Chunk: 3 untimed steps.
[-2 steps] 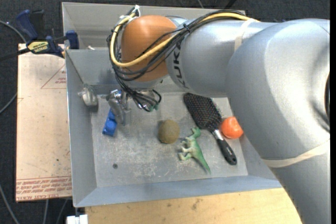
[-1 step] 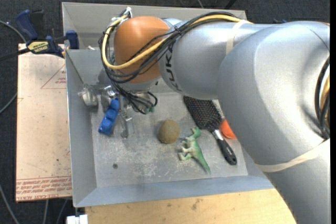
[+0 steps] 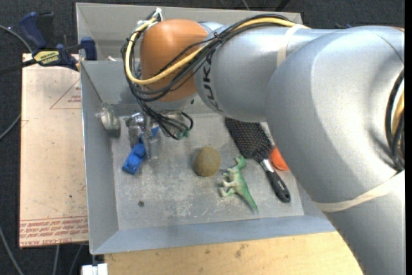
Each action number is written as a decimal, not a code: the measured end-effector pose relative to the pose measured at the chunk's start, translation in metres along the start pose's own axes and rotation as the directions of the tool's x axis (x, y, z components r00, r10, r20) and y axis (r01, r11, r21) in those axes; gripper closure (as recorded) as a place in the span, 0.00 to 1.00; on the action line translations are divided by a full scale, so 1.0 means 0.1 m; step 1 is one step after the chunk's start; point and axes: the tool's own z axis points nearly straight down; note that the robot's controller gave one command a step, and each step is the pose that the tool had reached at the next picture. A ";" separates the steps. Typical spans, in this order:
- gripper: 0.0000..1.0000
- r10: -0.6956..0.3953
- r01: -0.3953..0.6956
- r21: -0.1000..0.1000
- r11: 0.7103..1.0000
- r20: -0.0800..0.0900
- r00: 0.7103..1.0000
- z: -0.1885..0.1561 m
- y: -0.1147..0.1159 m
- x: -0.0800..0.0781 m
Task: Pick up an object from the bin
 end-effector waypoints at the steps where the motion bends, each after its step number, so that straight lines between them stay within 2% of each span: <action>1: 1.00 0.000 0.000 0.000 1.000 0.000 1.000 0.00 0.00 0.00; 2: 1.00 -0.017 0.017 -0.001 1.000 -0.010 1.000 -0.50 0.04 0.04; 3: 1.00 -0.034 0.034 0.002 0.999 0.011 0.999 -0.56 0.10 0.00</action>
Offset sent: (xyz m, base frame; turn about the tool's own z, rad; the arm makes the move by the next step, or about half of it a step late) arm -0.0067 0.0054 0.1099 -0.0384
